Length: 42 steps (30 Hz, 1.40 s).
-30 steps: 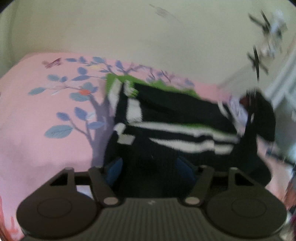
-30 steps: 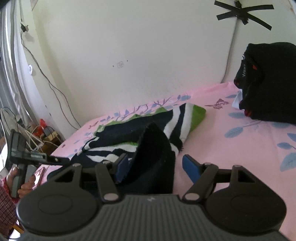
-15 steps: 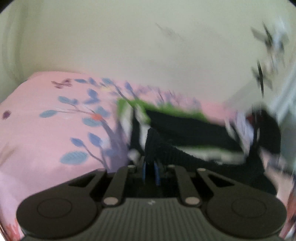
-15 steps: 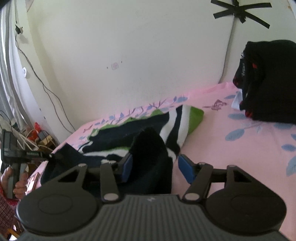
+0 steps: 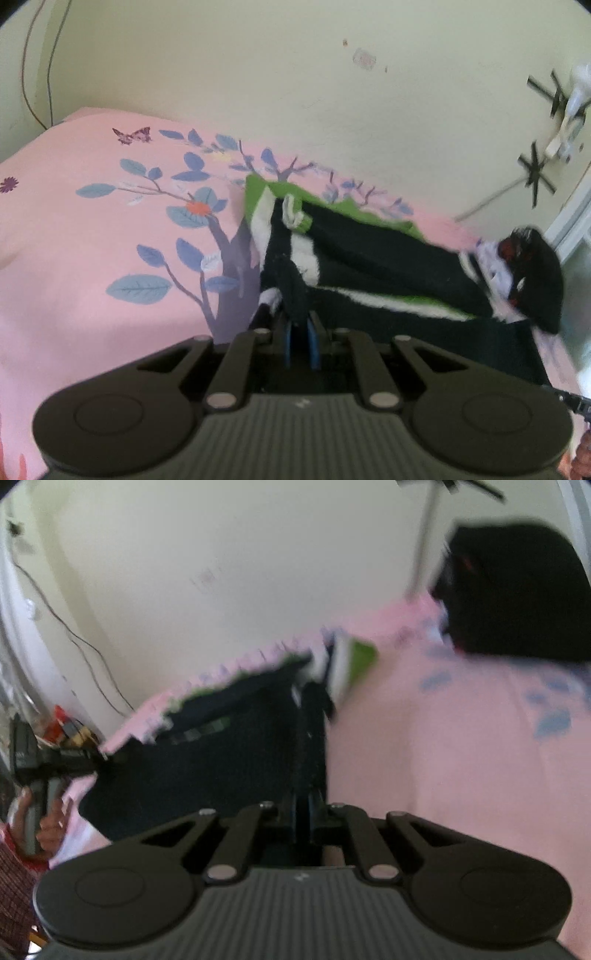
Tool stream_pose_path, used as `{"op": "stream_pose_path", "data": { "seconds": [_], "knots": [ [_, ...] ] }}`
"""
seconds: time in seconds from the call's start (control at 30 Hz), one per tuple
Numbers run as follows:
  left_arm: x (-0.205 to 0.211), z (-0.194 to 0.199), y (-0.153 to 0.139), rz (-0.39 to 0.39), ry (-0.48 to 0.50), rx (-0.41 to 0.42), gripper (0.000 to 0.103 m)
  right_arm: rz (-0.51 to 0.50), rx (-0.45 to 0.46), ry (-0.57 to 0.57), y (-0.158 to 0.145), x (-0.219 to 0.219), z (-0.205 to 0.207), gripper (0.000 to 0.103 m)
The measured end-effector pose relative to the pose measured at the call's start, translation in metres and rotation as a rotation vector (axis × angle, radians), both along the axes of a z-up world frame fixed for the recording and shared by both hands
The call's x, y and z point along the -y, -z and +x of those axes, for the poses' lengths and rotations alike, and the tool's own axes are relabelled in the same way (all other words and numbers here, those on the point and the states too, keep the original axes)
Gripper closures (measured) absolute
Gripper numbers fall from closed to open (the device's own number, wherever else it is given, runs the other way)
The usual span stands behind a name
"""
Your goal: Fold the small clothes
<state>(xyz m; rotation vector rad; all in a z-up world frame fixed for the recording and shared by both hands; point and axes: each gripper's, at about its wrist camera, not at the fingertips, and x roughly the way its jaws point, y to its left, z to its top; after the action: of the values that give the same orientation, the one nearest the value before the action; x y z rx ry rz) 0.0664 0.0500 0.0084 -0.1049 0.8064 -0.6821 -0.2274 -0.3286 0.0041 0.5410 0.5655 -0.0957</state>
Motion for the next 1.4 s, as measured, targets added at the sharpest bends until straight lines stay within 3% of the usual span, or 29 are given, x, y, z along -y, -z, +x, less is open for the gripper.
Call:
{"op": "stream_pose_path", "data": {
  "seconds": [0.03,0.1,0.13,0.17,0.2,0.23,0.3,0.43,0.53,0.67,0.73,0.77,0.8,0.83,0.87,0.9,1.07,1.2,1.3,1.37,1.4],
  "knots": [
    [0.004,0.003,0.004,0.027,-0.003,-0.010,0.090,0.004,-0.001,0.017,0.006,0.000,-0.001,0.101],
    [0.005,0.002,0.005,0.051,-0.007,0.002,0.086,0.031,0.006,0.060,0.008,0.005,-0.002,0.085],
    [0.003,0.000,0.003,0.060,-0.007,-0.005,0.082,0.058,0.026,0.061,0.006,0.007,-0.004,0.059],
    [-0.001,-0.002,0.001,0.056,-0.006,-0.015,0.078,0.074,0.043,0.062,0.002,0.010,-0.008,0.041],
    [-0.006,-0.005,-0.003,0.046,-0.004,-0.026,0.066,0.079,0.060,0.059,-0.002,0.012,-0.012,0.040],
    [-0.015,-0.012,-0.007,0.035,-0.011,-0.030,0.044,0.096,0.072,0.042,-0.005,0.015,-0.018,0.039],
    [-0.029,-0.025,-0.012,0.047,-0.036,-0.020,0.024,0.188,0.059,0.006,-0.005,0.026,-0.027,0.039],
    [-0.052,-0.041,-0.009,0.027,-0.008,-0.132,0.015,0.414,-0.042,-0.015,0.012,0.042,-0.043,0.038],
    [-0.064,-0.042,-0.001,-0.065,-0.001,-0.231,0.011,0.512,-0.026,-0.022,0.021,0.046,-0.048,0.038],
    [-0.060,-0.033,0.007,-0.173,-0.007,-0.292,0.015,0.509,-0.008,-0.096,0.025,0.027,-0.021,0.038],
    [-0.051,-0.034,0.007,-0.143,-0.013,-0.262,0.044,0.467,-0.004,-0.128,0.023,0.012,-0.004,0.039],
    [-0.048,-0.035,0.007,-0.123,-0.017,-0.252,0.049,0.449,0.001,-0.140,0.023,0.006,0.002,0.040],
    [-0.045,-0.036,0.006,-0.108,-0.025,-0.245,0.063,0.431,-0.002,-0.150,0.023,0.001,0.007,0.050],
    [-0.044,-0.036,0.008,-0.099,-0.022,-0.260,0.081,0.408,-0.016,-0.150,0.022,0.000,0.011,0.071],
    [-0.044,-0.036,0.010,-0.108,-0.018,-0.291,0.082,0.367,-0.043,-0.148,0.021,-0.003,0.014,0.082],
    [-0.046,-0.039,0.011,-0.114,-0.027,-0.301,0.083,0.349,-0.045,-0.149,0.020,-0.003,0.013,0.086],
    [-0.052,-0.078,-0.017,-0.145,0.037,-0.264,0.085,0.169,0.028,-0.160,-0.023,0.002,-0.021,0.090],
    [-0.046,-0.118,-0.026,-0.128,0.110,-0.245,0.085,0.096,0.009,-0.177,-0.042,0.014,-0.052,0.090],
    [-0.042,-0.132,-0.005,-0.046,0.091,-0.283,0.078,0.077,-0.109,-0.195,-0.019,0.023,-0.058,0.082],
    [-0.049,-0.132,0.007,-0.014,0.053,-0.315,0.072,0.058,-0.180,-0.131,-0.005,0.035,-0.060,0.049],
    [-0.058,-0.128,0.008,-0.034,0.032,-0.335,0.071,0.055,-0.171,-0.085,-0.005,0.047,-0.062,0.041]
  ]
}}
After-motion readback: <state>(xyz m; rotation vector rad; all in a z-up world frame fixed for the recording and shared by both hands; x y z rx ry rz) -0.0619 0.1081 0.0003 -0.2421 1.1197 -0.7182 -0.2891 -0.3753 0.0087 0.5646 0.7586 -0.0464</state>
